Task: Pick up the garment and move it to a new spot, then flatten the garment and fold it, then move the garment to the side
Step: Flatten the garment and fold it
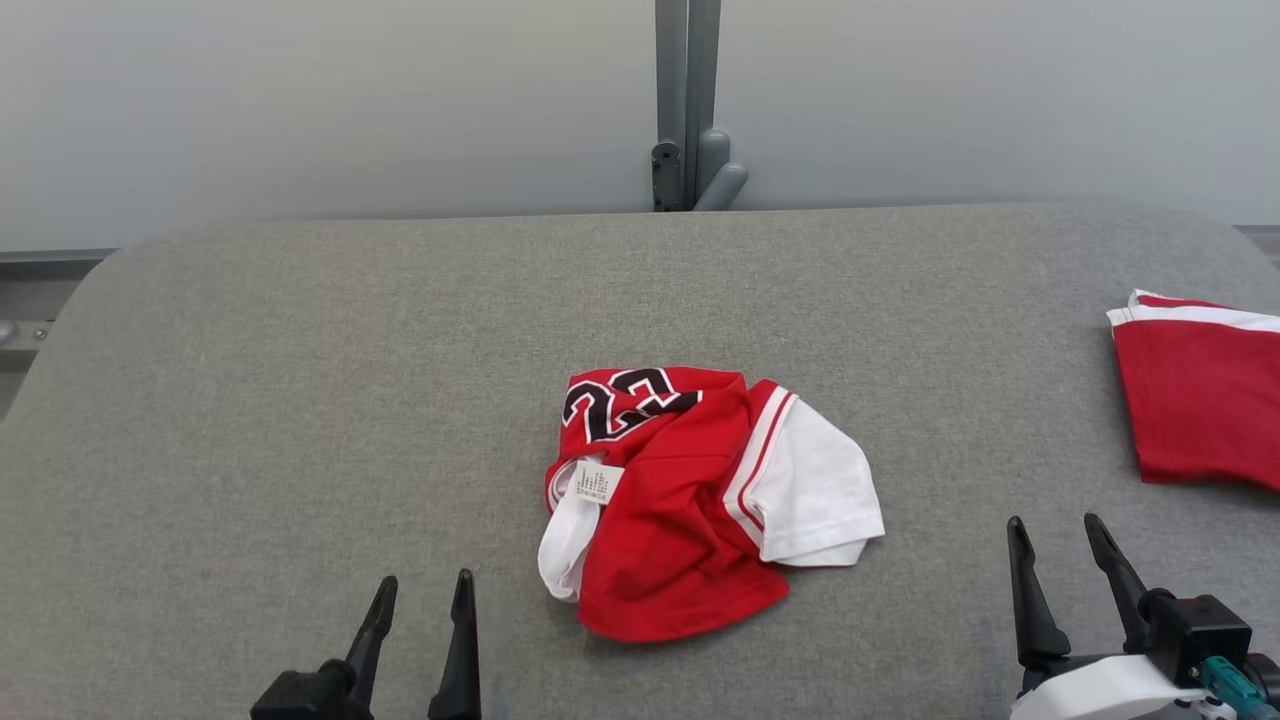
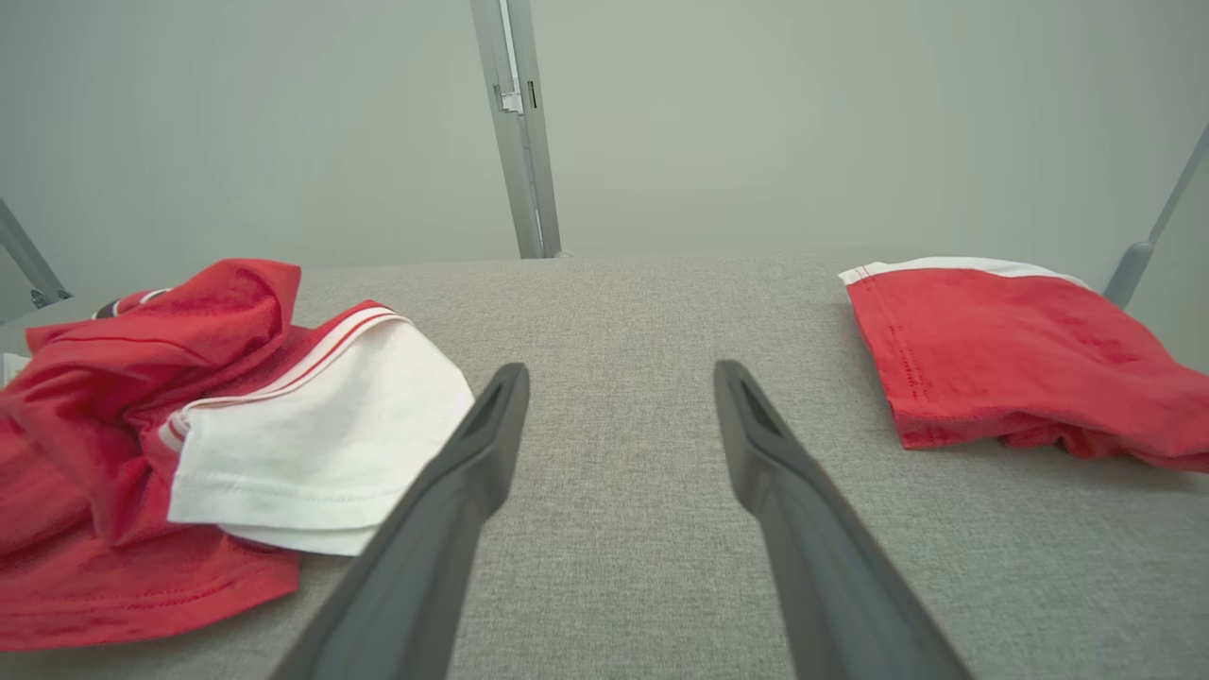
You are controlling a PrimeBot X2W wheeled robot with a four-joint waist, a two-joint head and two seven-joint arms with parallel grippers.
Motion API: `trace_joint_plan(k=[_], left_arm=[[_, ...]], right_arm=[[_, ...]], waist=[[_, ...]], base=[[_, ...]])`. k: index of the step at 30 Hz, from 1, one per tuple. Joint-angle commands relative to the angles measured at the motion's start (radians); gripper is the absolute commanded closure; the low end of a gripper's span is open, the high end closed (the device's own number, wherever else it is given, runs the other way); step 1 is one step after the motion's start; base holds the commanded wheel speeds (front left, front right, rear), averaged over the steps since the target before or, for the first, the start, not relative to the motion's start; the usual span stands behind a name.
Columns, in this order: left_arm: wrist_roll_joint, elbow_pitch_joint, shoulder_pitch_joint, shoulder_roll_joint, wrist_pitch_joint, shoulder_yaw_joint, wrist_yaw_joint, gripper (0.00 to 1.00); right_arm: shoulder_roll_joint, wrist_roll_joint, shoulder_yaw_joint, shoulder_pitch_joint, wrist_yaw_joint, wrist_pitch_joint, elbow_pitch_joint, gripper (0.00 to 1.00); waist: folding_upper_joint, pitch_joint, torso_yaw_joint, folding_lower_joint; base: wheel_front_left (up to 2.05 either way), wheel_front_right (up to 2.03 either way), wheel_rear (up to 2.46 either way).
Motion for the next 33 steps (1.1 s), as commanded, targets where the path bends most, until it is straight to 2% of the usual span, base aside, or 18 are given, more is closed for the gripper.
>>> trace_joint_plan(k=[1,10,11,14,17,21,24,30,31,32,33], left_arm=[[0.032,0.019,0.031,-0.017,0.000,0.034,-0.027,0.00],[0.124,0.069,0.054,-0.136,0.000,0.178,-0.167,0.00],[0.127,0.087,0.043,-0.158,0.000,0.187,-0.202,0.00],[0.041,0.144,0.034,-0.198,0.006,0.176,-0.272,0.00],[-0.066,0.197,0.006,-0.219,0.065,0.159,-0.320,0.00],[-0.185,0.254,-0.022,-0.230,0.149,0.134,-0.339,0.00],[-0.217,0.303,-0.049,-0.232,0.181,0.127,-0.332,0.00],[-0.288,0.344,-0.080,-0.236,0.206,0.112,-0.347,0.00],[-0.289,0.352,-0.087,-0.236,0.209,0.106,-0.349,0.20],[-0.286,0.359,-0.094,-0.236,0.206,0.099,-0.351,0.70],[-0.274,0.363,-0.101,-0.235,0.203,0.091,-0.352,1.00]], right_arm=[[-0.003,0.000,0.001,0.017,-0.001,0.000,-0.002,0.00],[-0.003,-0.009,0.006,0.016,-0.001,0.000,0.003,0.00],[-0.003,-0.011,0.011,0.011,-0.001,0.000,0.006,0.00],[-0.003,-0.012,0.017,0.001,-0.001,0.000,0.010,0.00],[-0.003,-0.011,0.020,0.000,-0.001,0.000,0.012,0.00],[-0.003,-0.009,0.023,0.001,-0.001,0.000,0.014,0.00],[-0.003,-0.009,0.025,-0.001,-0.001,0.000,0.017,0.00],[-0.003,-0.014,0.021,-0.003,-0.001,0.000,0.017,0.00],[-0.003,-0.015,0.020,-0.003,-0.001,0.000,0.019,0.00],[-0.003,-0.016,0.019,-0.004,-0.001,0.000,0.019,0.00],[-0.003,-0.016,0.019,-0.005,-0.001,0.000,0.020,0.00]], waist=[[0.0033,-0.003,0.005,0.0000],[0.0033,0.002,0.004,0.0000],[0.0033,0.002,-0.003,0.0000],[0.0033,0.001,-0.022,0.0000],[0.0033,0.002,-0.039,0.0000],[0.0033,0.004,-0.063,0.0000],[0.0033,0.007,-0.078,0.0000],[0.0033,0.012,-0.095,0.0000],[0.0033,0.013,-0.097,0.0000],[0.0033,0.013,-0.099,0.0000],[0.0033,0.013,-0.100,0.0000]], base=[[0.00,0.00,0.00],[0.00,0.00,0.00],[0.00,0.00,0.00],[0.00,0.00,0.00],[0.00,0.00,0.00],[0.00,0.00,0.00],[0.00,0.00,0.00],[0.00,0.00,0.00],[0.00,0.00,0.00],[0.00,0.00,0.00],[0.00,0.00,0.00]])
